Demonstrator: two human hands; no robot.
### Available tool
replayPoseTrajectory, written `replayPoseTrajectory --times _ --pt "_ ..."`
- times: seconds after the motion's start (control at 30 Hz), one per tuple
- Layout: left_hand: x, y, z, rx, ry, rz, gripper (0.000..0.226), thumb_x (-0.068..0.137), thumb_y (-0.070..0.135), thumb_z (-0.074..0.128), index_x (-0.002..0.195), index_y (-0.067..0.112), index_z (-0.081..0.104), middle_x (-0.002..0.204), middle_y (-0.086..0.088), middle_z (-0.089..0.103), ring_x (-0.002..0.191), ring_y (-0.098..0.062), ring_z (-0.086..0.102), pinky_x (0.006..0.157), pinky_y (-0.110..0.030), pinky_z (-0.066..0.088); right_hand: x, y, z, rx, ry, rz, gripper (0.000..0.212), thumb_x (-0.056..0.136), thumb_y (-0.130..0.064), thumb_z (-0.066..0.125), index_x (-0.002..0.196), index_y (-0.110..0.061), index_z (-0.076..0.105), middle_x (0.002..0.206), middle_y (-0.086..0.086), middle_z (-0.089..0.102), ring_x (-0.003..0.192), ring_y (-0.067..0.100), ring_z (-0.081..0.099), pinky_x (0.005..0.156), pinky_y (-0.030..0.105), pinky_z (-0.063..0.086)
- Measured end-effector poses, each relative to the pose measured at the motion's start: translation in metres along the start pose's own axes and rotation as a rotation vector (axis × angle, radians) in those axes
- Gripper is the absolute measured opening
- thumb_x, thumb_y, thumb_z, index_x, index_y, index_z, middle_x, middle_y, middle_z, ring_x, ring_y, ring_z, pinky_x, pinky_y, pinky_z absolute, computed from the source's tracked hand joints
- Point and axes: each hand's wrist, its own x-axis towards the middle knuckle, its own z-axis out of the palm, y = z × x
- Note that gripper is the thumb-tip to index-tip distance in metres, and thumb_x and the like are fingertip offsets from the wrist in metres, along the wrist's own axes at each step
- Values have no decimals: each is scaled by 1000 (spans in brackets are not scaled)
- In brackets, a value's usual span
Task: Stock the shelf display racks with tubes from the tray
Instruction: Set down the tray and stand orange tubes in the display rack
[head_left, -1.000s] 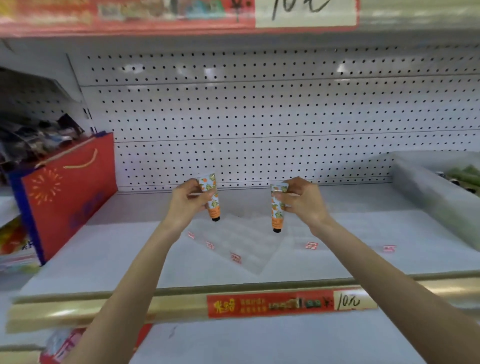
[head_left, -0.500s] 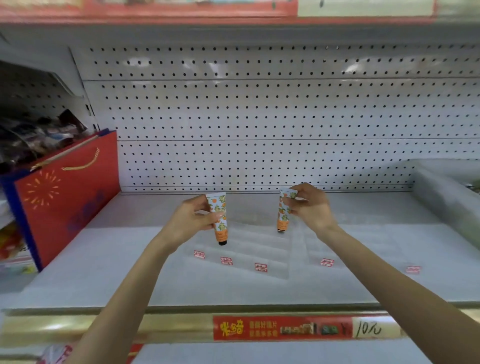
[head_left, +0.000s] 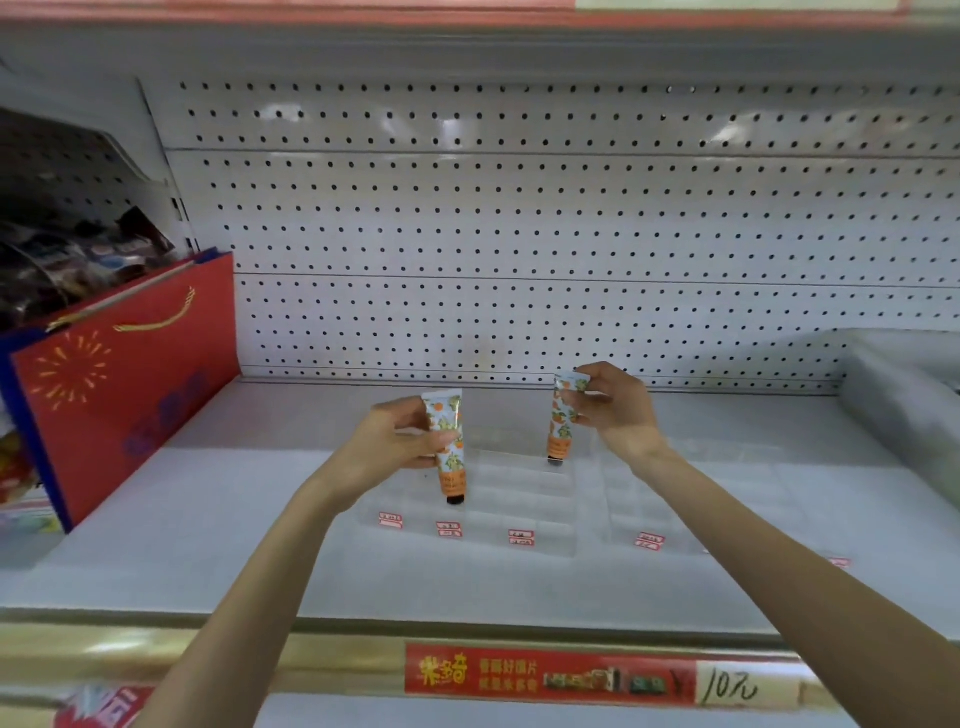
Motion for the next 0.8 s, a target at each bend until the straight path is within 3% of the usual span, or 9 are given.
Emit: replayPoseTrajectory --times 0.13,0.23,0.57,0.8 --pt "22 13 -6 -48 159 83 16 83 3 65 98 1 63 93 -6 68 78 -5 68 71 -18 55 5 1 -2 6 -55 -26 21 81 8 64 82 -12 57 83 5 63 77 18 60 59 18 54" --pt "42 13 -4 -71 196 74 15 83 1 64 98 0 61 94 -8 66 80 -9 66 68 -17 55 9 2 -2 -27 -93 -35 20 82 5 65 85 -13 58 87 6 64 78 16 62 64 20 56" --pt "73 -8 7 5 136 22 25 84 3 65 108 0 60 101 -10 65 90 -16 63 71 -20 57 19 -7 22 121 -142 -103 17 83 6 63 84 -10 56 89 6 63 78 18 62 61 21 54" --pt "75 -17 0 154 83 34 22 82 5 68 103 0 66 93 -6 68 85 -14 65 76 -25 57 18 -4 50 60 -214 -128 19 82 -1 67 83 -19 59 97 9 66 88 24 63 79 40 54"
